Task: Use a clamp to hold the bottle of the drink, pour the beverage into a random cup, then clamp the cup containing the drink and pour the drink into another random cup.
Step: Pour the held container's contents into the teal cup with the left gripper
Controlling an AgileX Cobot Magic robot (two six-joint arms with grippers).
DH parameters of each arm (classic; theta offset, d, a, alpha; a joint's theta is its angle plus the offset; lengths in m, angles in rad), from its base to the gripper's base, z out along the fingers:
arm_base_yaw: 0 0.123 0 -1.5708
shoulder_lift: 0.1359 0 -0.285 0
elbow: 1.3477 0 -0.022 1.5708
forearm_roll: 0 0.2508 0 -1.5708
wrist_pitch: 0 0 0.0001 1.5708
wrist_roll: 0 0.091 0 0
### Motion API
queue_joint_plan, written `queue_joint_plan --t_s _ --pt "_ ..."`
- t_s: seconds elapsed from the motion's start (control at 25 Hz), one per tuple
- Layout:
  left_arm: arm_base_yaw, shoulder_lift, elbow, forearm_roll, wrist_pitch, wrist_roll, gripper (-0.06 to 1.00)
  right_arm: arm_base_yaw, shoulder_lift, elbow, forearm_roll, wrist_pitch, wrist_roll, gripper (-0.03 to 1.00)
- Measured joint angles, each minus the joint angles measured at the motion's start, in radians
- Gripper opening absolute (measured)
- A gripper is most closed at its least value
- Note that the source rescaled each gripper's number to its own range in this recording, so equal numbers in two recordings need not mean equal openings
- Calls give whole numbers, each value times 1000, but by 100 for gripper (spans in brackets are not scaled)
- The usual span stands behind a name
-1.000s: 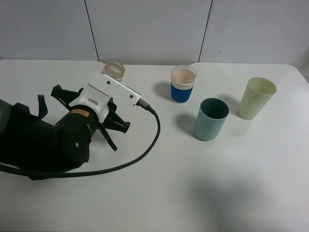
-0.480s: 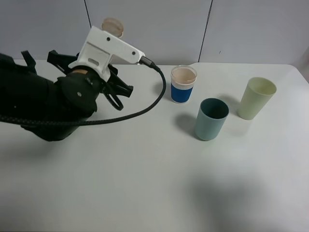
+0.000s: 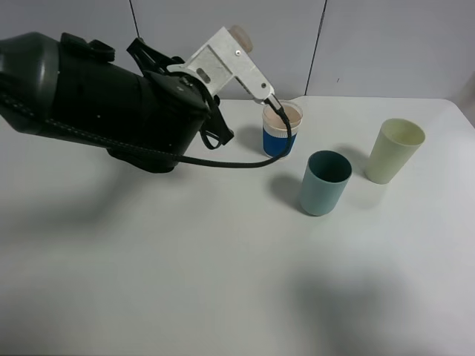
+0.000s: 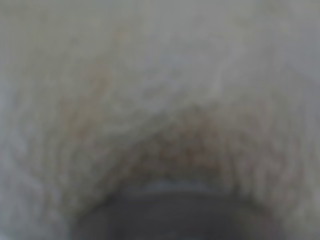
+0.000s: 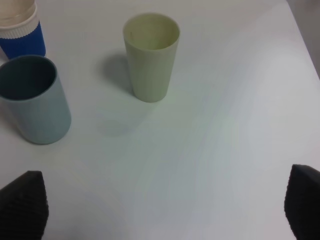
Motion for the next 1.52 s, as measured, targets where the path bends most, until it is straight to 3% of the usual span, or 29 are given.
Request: queue_joint_plan --t_s 0.28,0.84,1.52 --pt "-57 67 -80 -107 50 150 2 0 0 0 0 0 0 81" --pt "-120 213 -188 -113 116 181 2 0 0 0 0 0 0 81" --pt "-103 314 -200 107 118 188 2 0 0 0 -2 0 0 81"
